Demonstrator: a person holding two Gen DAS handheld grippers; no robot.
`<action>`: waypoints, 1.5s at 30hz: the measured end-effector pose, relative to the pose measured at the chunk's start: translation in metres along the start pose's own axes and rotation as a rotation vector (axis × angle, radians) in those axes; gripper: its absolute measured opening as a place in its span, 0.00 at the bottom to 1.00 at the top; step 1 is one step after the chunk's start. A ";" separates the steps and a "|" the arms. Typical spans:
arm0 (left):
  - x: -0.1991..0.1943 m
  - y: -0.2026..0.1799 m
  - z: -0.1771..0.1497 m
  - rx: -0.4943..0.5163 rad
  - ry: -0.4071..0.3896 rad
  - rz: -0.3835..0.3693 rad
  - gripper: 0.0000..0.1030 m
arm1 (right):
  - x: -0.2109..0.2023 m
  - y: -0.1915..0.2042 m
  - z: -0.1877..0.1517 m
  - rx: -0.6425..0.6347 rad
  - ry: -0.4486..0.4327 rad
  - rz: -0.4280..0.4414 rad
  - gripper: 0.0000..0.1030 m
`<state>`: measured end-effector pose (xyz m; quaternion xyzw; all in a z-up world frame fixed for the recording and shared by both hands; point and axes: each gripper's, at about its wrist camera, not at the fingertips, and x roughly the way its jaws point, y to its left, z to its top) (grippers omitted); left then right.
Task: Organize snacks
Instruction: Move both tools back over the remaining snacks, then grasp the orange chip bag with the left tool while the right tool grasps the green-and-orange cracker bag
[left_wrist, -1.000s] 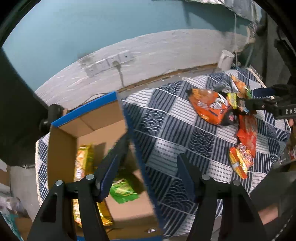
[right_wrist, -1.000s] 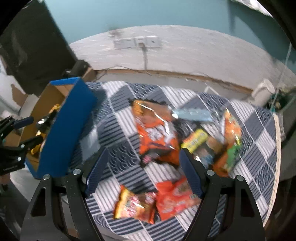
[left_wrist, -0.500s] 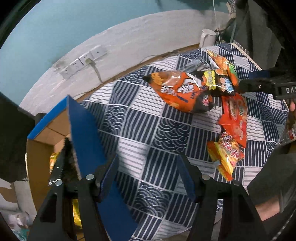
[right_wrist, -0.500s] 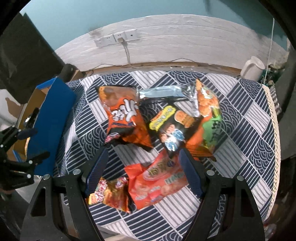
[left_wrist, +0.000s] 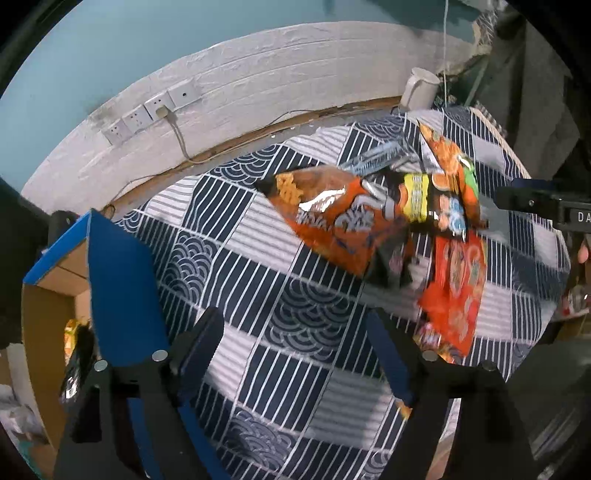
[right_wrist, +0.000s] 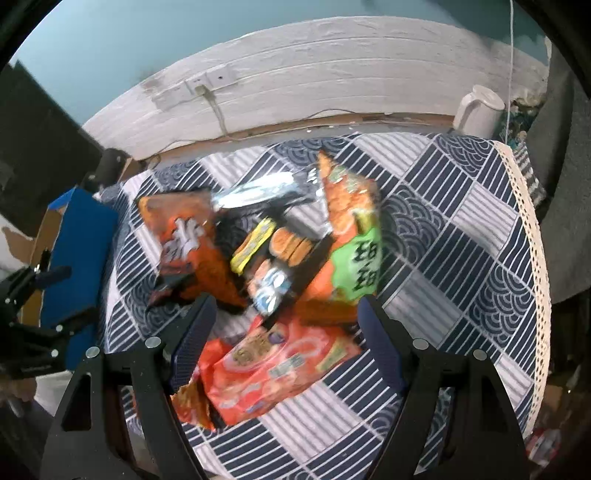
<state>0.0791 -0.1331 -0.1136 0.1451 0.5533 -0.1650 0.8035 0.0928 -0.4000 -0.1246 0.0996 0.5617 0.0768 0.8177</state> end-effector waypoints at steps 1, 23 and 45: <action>0.003 0.000 0.004 -0.013 0.003 -0.006 0.79 | 0.001 -0.004 0.004 0.002 0.003 -0.002 0.77; 0.051 -0.003 0.088 -0.259 0.066 -0.041 0.83 | 0.071 -0.054 0.070 0.038 0.140 -0.064 0.77; 0.115 -0.018 0.082 -0.391 0.158 -0.030 0.85 | 0.103 -0.068 0.054 0.050 0.247 -0.063 0.51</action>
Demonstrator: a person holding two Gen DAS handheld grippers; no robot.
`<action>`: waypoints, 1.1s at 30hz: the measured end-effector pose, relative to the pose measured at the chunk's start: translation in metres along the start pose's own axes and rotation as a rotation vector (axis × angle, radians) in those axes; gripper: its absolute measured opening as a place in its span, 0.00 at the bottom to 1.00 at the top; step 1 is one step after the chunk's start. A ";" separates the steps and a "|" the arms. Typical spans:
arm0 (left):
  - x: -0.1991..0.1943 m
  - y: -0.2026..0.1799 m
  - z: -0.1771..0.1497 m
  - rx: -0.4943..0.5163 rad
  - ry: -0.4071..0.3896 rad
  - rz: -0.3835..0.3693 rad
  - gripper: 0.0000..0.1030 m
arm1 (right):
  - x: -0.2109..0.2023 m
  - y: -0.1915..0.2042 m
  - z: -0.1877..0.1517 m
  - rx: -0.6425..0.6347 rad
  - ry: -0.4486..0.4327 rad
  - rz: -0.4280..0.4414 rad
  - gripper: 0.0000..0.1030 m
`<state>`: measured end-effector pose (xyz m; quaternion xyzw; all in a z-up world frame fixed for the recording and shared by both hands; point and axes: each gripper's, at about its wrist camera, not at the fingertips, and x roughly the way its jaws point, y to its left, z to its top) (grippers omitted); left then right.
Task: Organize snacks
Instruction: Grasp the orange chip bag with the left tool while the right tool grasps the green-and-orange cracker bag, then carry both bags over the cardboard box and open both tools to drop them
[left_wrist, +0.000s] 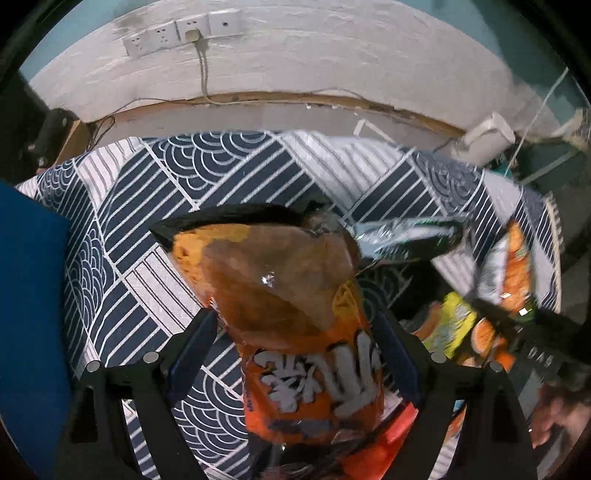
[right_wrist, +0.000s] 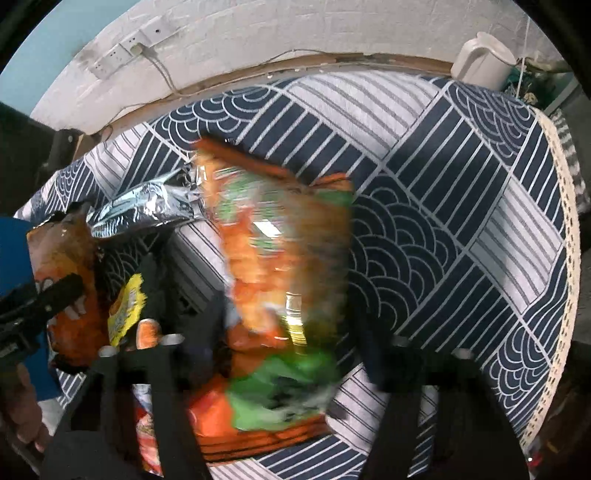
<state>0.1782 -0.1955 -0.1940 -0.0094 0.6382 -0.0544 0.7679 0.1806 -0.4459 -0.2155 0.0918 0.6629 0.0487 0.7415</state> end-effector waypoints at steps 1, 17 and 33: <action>0.003 0.001 -0.001 0.010 0.011 -0.002 0.84 | -0.001 0.000 0.000 -0.009 -0.005 -0.013 0.46; -0.015 0.025 -0.015 0.124 0.000 -0.066 0.39 | -0.040 0.011 -0.007 -0.117 -0.076 -0.084 0.35; -0.086 0.047 -0.044 0.272 -0.113 -0.026 0.39 | -0.088 0.069 -0.038 -0.212 -0.143 -0.038 0.35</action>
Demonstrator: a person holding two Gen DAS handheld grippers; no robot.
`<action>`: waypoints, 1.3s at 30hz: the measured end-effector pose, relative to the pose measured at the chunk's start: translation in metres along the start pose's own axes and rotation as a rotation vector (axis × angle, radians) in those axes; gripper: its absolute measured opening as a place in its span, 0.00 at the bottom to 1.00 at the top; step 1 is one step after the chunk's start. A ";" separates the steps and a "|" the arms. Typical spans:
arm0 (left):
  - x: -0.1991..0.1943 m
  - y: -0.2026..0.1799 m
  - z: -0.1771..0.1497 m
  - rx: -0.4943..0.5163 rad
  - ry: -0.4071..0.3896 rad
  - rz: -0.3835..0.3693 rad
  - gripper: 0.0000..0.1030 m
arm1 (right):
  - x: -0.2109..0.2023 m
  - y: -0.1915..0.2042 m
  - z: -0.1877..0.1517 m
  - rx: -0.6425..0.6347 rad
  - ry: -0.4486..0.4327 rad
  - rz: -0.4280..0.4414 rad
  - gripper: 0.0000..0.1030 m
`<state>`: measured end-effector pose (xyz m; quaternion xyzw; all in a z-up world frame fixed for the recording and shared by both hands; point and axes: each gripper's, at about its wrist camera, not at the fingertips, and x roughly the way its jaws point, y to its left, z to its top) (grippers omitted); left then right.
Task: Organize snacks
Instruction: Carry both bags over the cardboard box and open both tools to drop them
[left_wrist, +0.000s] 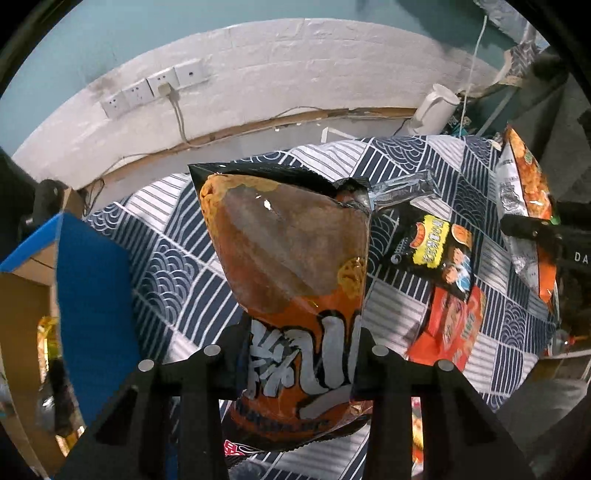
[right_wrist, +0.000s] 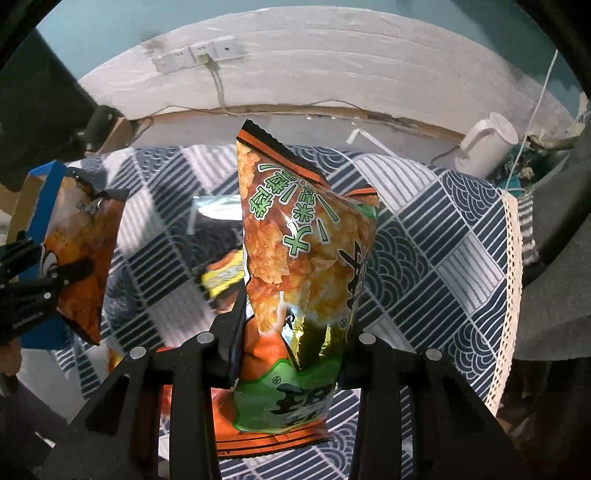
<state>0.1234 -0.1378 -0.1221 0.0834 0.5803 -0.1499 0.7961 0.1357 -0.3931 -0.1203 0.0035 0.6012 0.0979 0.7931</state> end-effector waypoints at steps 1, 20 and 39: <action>-0.004 0.003 -0.002 0.005 -0.004 -0.001 0.39 | -0.003 0.003 0.000 -0.004 -0.004 0.005 0.35; -0.095 0.061 -0.041 -0.037 -0.114 -0.045 0.39 | -0.047 0.088 0.002 -0.118 -0.086 0.114 0.35; -0.145 0.143 -0.077 -0.085 -0.209 0.035 0.39 | -0.058 0.205 0.022 -0.279 -0.096 0.180 0.35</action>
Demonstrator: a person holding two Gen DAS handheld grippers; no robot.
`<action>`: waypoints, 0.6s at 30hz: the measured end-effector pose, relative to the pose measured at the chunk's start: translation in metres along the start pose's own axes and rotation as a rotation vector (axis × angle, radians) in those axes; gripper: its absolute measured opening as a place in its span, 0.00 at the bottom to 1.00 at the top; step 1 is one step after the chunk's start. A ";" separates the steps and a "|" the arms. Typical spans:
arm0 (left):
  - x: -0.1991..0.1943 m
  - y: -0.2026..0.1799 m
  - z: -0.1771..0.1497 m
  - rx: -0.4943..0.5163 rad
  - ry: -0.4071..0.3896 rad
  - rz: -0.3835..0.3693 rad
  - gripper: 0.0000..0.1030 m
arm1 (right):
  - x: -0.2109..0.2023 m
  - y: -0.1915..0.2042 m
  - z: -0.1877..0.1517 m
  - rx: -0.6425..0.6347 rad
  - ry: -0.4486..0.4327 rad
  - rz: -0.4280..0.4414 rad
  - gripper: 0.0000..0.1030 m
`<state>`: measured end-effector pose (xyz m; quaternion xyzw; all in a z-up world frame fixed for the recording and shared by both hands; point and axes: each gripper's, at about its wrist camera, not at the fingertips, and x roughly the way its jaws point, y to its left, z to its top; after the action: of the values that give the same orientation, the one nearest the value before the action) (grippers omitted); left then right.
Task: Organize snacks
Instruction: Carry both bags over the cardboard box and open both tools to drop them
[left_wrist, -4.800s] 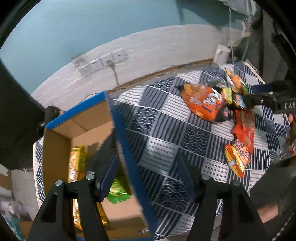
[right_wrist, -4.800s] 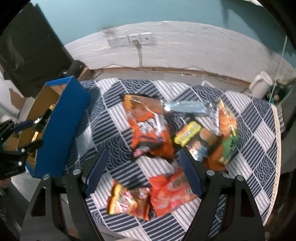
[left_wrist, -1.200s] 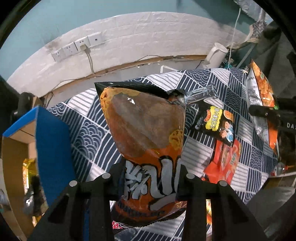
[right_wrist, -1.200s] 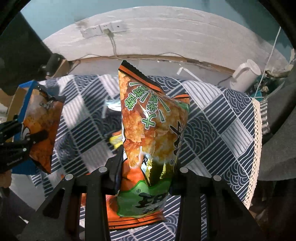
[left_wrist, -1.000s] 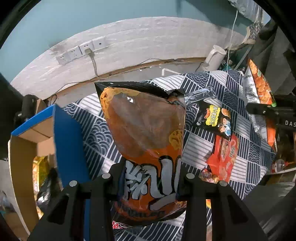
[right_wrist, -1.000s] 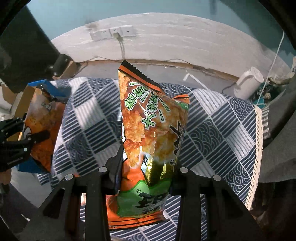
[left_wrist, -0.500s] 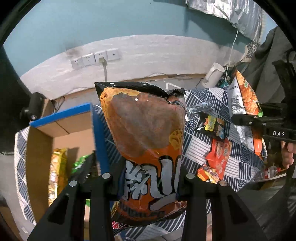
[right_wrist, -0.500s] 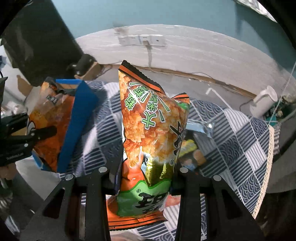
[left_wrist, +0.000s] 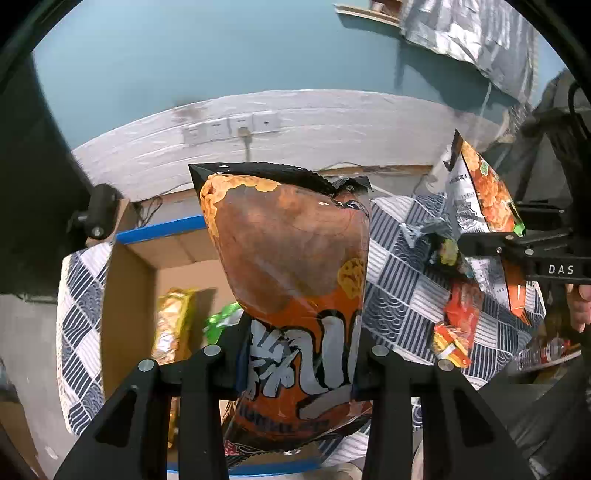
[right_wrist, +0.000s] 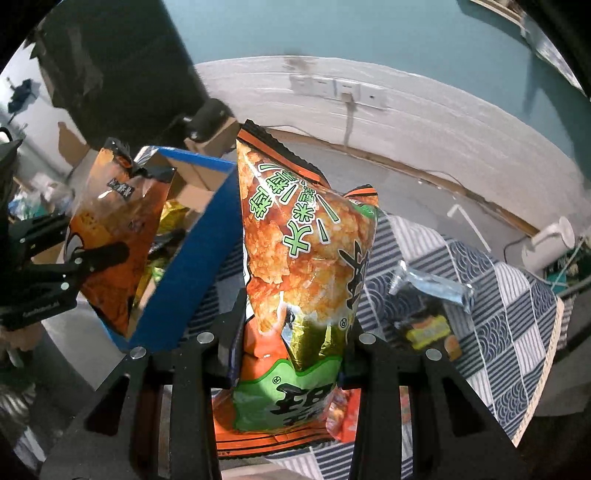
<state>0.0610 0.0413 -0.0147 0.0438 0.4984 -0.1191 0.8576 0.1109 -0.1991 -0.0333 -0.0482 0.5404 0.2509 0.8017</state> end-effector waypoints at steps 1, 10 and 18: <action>-0.001 0.006 -0.001 -0.007 -0.002 0.006 0.39 | 0.002 0.006 0.003 -0.007 0.001 0.003 0.35; -0.005 0.059 -0.017 -0.042 -0.004 0.067 0.39 | 0.026 0.055 0.030 -0.086 0.024 0.031 0.35; 0.004 0.105 -0.026 -0.102 0.017 0.113 0.39 | 0.057 0.095 0.052 -0.128 0.070 0.064 0.35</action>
<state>0.0669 0.1478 -0.0360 0.0292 0.5076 -0.0445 0.8599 0.1286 -0.0784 -0.0444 -0.0908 0.5520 0.3089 0.7691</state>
